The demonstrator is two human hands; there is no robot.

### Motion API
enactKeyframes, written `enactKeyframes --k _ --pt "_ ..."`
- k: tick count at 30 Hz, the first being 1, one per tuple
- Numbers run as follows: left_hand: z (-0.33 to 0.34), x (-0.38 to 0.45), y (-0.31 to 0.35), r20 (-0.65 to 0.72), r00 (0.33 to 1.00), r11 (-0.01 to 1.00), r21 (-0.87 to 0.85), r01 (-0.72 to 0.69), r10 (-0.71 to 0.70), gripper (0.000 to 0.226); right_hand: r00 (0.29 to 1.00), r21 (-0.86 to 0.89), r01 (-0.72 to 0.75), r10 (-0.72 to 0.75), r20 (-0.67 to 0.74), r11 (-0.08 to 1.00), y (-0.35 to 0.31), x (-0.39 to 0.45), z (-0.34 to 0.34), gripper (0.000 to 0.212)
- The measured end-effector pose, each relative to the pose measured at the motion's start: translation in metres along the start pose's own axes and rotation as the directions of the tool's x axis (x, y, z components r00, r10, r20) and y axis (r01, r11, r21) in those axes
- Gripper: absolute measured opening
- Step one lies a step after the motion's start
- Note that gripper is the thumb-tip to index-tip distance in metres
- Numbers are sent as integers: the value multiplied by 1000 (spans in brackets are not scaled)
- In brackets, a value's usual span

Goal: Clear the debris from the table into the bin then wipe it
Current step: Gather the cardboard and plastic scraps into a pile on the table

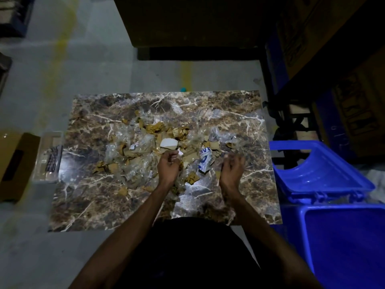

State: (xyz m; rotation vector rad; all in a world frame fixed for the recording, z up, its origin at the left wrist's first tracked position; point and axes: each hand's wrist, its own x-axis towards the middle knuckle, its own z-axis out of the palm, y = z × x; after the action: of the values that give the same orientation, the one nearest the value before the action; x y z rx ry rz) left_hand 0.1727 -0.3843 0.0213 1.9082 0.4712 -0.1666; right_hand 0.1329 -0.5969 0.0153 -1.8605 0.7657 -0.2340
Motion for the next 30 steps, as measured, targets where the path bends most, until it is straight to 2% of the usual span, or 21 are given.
enactKeyframes --k 2,4,7,10,14,16,19,21,23,26,30 --pt "0 0 1 11 1000 999 20 -25 24 20 999 -49 30 -32 -39 998 -5 30 -4 24" --pt "1 0 2 38 997 997 52 -62 60 19 1000 -157 16 -16 1 987 -5 61 -2 40" --pt "3 0 1 61 995 996 50 -78 75 18 965 -251 -90 147 216 964 -3 84 5 55" --pt "3 3 4 52 997 998 45 -54 52 20 932 -304 -43 148 330 952 3 76 15 63" --pt "-1 7 8 17 999 999 24 -38 38 19 898 -251 -46 150 413 967 9 42 26 60" --pt "-1 9 5 10 1000 1000 21 -14 14 20 883 -135 -110 159 442 985 8 31 25 54" --pt "0 8 3 28 1000 1000 9 13 -13 21 924 73 -176 139 357 982 7 20 8 49" --pt "1 8 1 46 999 1000 -7 21 -20 20 951 74 -161 134 280 984 18 12 -5 48" --pt "0 6 2 49 999 1000 -1 10 -10 18 947 46 -200 181 266 979 39 1 -12 56" --pt "-1 6 -1 46 998 999 22 33 -34 17 886 18 -256 227 404 967 65 -14 -1 78" --pt "-3 1 6 46 997 998 19 55 -55 19 766 13 -296 229 601 955 53 -24 32 73"
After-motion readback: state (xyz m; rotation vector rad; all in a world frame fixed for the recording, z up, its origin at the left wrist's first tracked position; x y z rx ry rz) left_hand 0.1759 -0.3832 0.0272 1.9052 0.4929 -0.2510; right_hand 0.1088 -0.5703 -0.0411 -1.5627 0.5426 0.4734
